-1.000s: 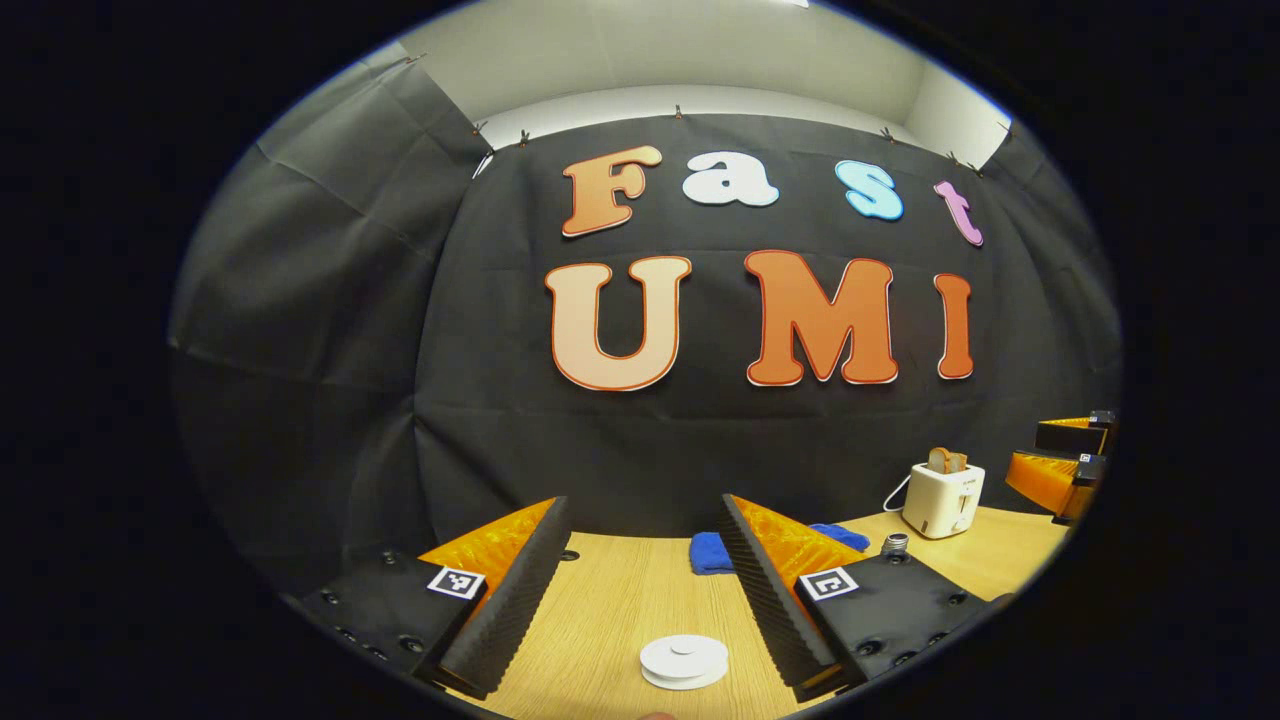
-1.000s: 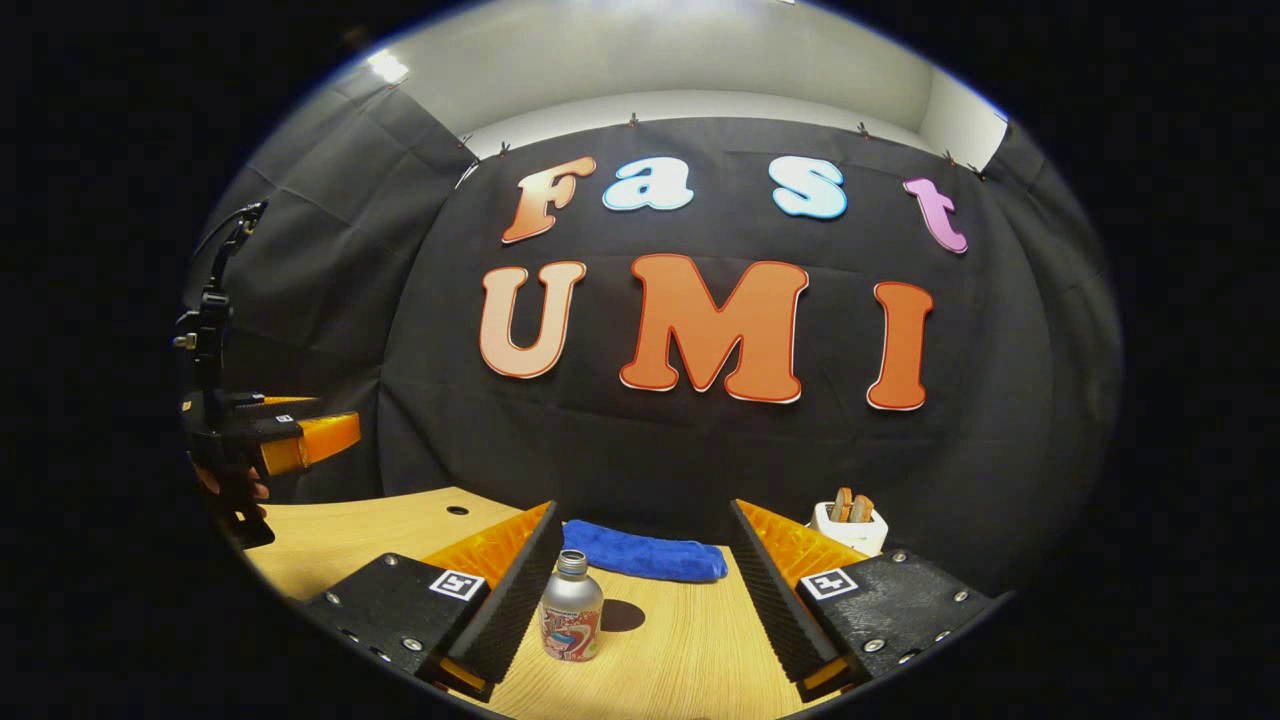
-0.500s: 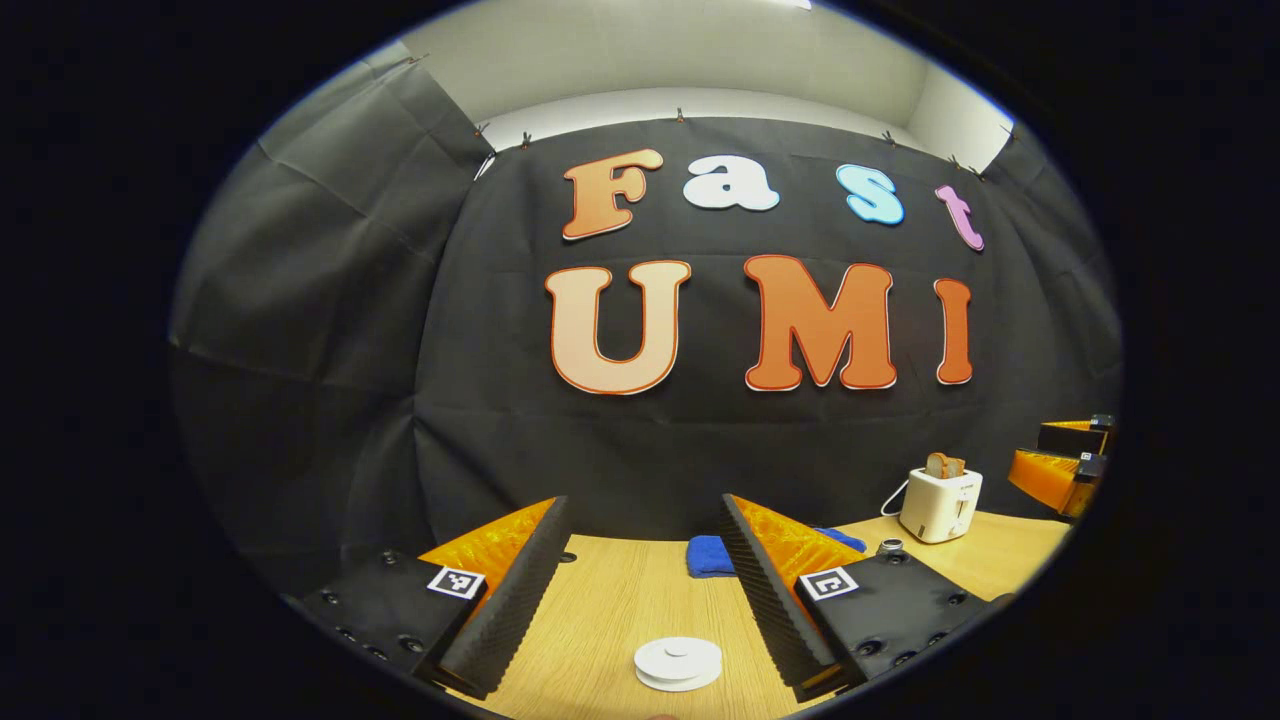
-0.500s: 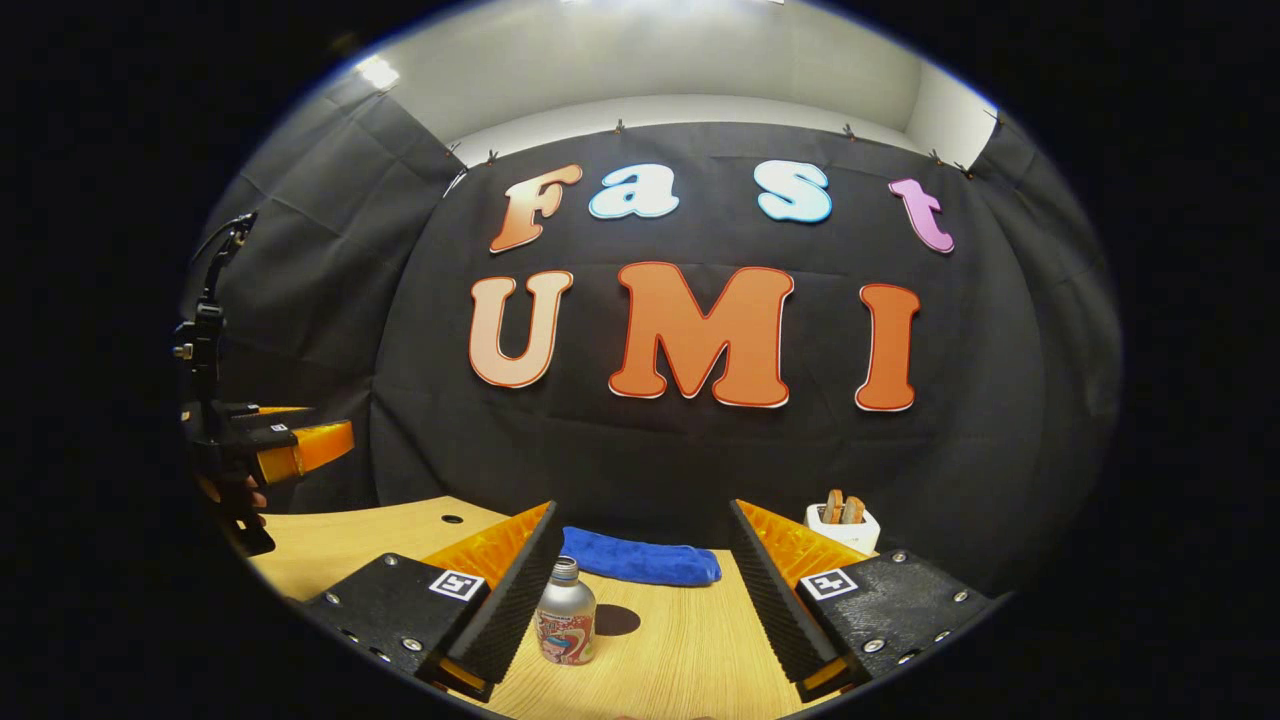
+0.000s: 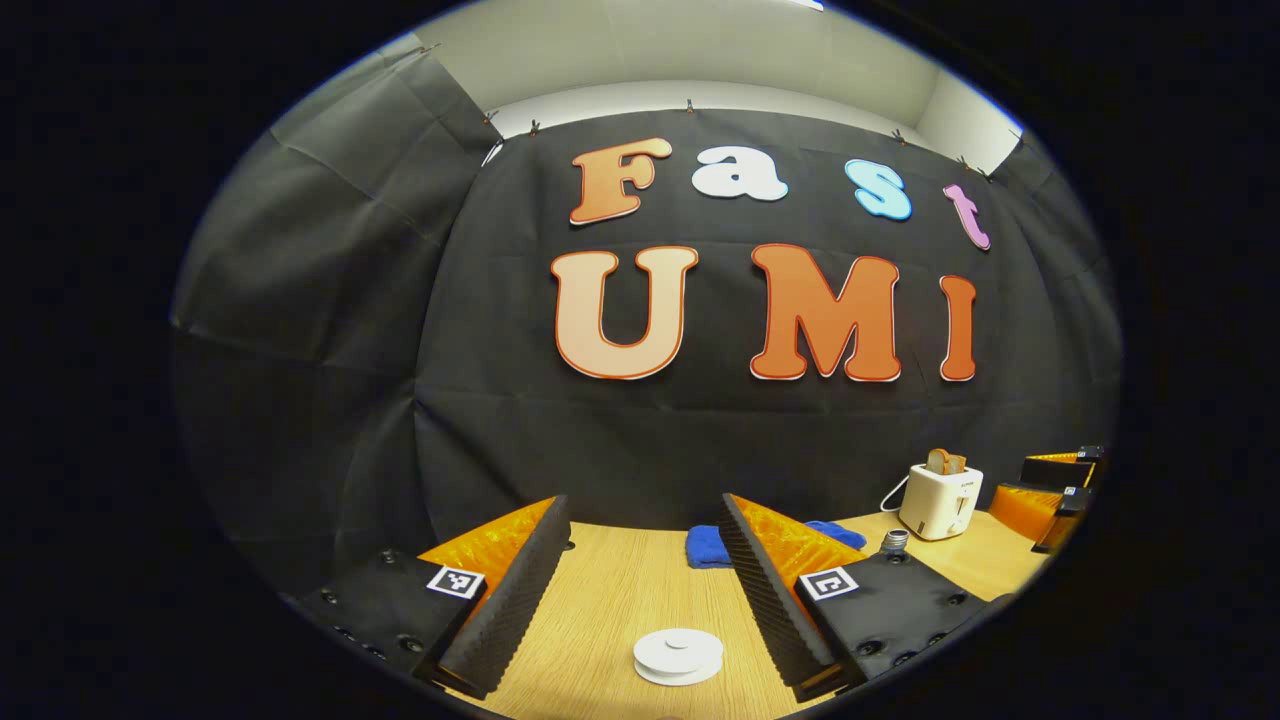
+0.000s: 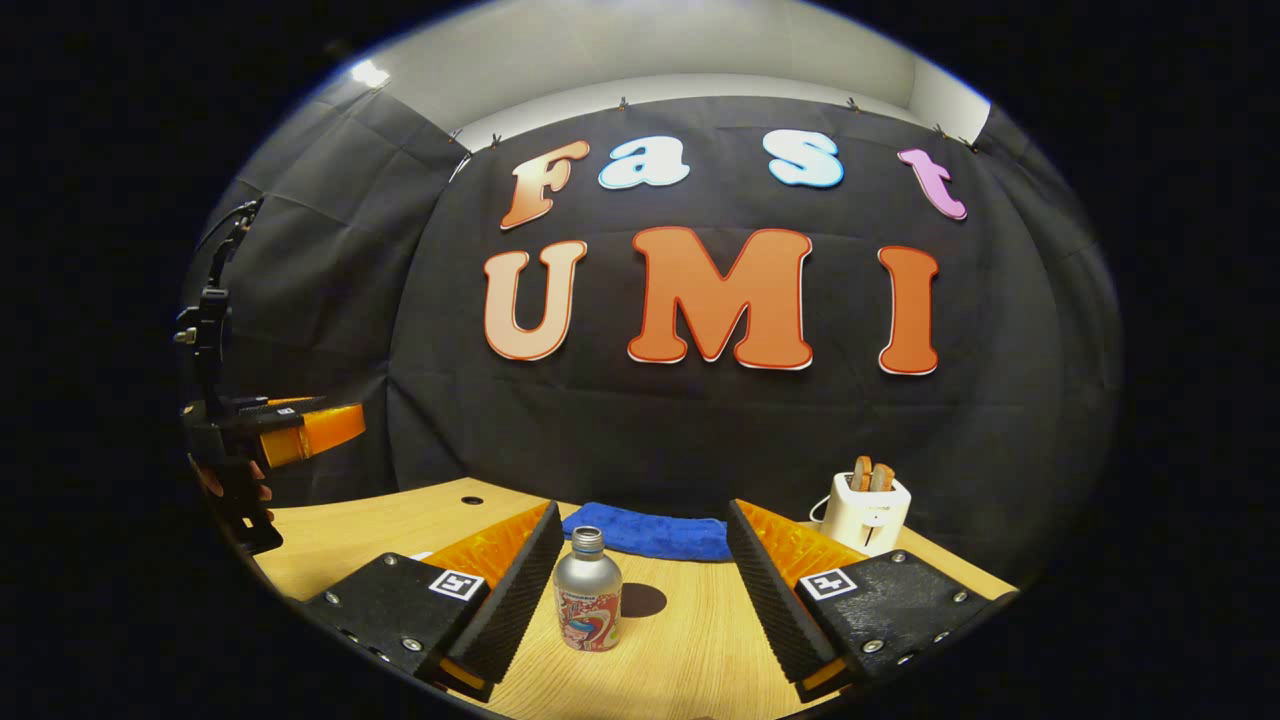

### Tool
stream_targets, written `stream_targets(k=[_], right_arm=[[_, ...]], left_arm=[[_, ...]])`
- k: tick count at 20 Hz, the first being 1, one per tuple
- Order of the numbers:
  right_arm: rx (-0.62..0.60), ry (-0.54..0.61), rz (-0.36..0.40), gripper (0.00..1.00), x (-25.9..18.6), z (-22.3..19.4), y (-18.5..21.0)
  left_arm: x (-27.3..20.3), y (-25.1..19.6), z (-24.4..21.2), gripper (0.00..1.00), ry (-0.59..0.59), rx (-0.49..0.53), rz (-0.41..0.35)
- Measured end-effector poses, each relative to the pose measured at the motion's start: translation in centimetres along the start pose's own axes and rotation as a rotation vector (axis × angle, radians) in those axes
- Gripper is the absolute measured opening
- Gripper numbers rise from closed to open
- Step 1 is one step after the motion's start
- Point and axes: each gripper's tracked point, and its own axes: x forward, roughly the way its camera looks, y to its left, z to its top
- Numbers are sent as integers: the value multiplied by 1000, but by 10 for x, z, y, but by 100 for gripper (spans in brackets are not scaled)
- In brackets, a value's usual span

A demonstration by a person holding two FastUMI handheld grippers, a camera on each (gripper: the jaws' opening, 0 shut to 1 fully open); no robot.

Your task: Open the teacup lid with one hand, grasp the water bottle and pour water into the teacup with the other hand; after pouring, place the water bottle on the coaster and then close the teacup lid.

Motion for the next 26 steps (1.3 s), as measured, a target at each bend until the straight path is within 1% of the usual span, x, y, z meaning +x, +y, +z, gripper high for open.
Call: stream_targets(k=[7,10,12,14,17,20,23,26], right_arm=[[1,121,60,99,22,-56,26],[-5,182,77,99,33,-82,33],[-12,218,91,99,40,-98,39],[-23,247,103,99,47,-112,45],[-22,288,122,99,55,-129,52],[-16,326,141,99,64,-143,58],[-12,349,144,97,71,-151,59],[-10,371,146,97,74,-160,57]], left_arm=[[5,1,-36,100,80,20,-22],[8,0,-58,100,125,28,-37],[11,-1,-75,98,165,32,-48],[14,-3,-92,99,205,32,-60],[21,-8,-116,99,255,32,-85],[25,-11,-138,99,306,67,-103],[30,-18,-157,99,353,78,-123],[37,-20,-176,99,402,93,-130]])
